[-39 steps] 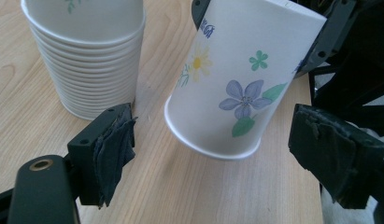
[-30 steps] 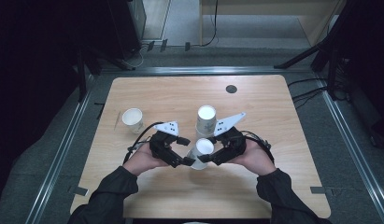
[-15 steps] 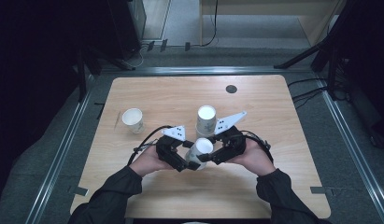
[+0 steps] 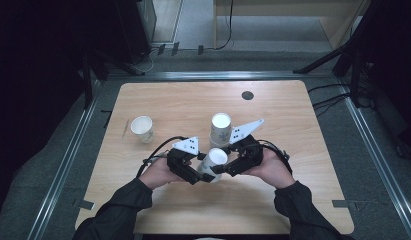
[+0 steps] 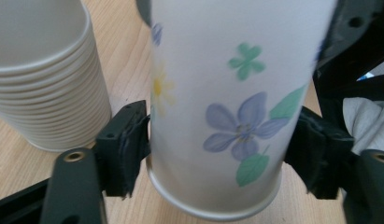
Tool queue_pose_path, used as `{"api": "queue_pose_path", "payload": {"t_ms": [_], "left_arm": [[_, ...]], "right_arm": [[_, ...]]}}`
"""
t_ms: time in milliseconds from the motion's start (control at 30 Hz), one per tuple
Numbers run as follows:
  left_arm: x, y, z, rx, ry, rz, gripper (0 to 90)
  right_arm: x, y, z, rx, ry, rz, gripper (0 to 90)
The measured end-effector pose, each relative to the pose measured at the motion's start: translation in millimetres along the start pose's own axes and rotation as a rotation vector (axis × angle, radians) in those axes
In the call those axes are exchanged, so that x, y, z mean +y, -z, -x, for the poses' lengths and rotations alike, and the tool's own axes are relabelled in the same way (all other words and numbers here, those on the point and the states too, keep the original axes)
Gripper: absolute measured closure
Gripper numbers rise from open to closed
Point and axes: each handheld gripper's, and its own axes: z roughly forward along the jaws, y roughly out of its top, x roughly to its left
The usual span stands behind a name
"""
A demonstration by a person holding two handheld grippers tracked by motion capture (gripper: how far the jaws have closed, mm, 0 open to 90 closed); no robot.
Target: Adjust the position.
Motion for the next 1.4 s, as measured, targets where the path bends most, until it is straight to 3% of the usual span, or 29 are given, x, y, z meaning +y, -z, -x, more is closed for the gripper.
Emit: {"api": "queue_pose_path", "payload": {"t_ms": [267,533,600,700,900,1067,1133,1233,1400], "left_arm": [[1.2,4.1,-0.6,-0.006,-0.006,-0.006,32.2],[1.7,24.3,-5.9,0.012,0.032,-0.006,32.1],[5.6,28.6,-3.4,0.034,0.018,-0.053,32.0],[10.4,34.9,-0.8,0.025,0.003,-0.058,31.7],[23.1,46.4,-1.7,0.042,-0.041,-0.129,31.4],[36.4,50.7,-8.8,0.05,-0.084,-0.225,30.8],[38.0,49.7,-11.9,0.015,-0.079,-0.252,30.7],[35.6,44.6,-13.1,0.007,-0.085,-0.26,30.8],[31.0,30.8,-8.0,-0.004,-0.112,-0.32,30.9]], "right_arm": [[-0.3,0.7,0.0,0.012,0.006,0.009,33.9],[-5.5,5.8,0.3,-0.004,0.024,0.007,28.3],[-7.2,6.6,0.0,-0.005,0.029,0.008,28.3],[-8.3,6.0,-1.0,-0.013,0.032,-0.004,28.3],[-11.8,4.7,-3.4,-0.036,0.058,-0.032,28.4],[-15.9,3.4,-2.3,-0.044,0.063,-0.042,28.5],[-16.8,2.9,-2.8,-0.051,0.059,-0.03,28.5],[-17.1,1.5,-3.3,-0.055,0.059,-0.016,28.5],[-17.3,-2.8,-5.8,-0.056,0.073,-0.014,28.5]]}}
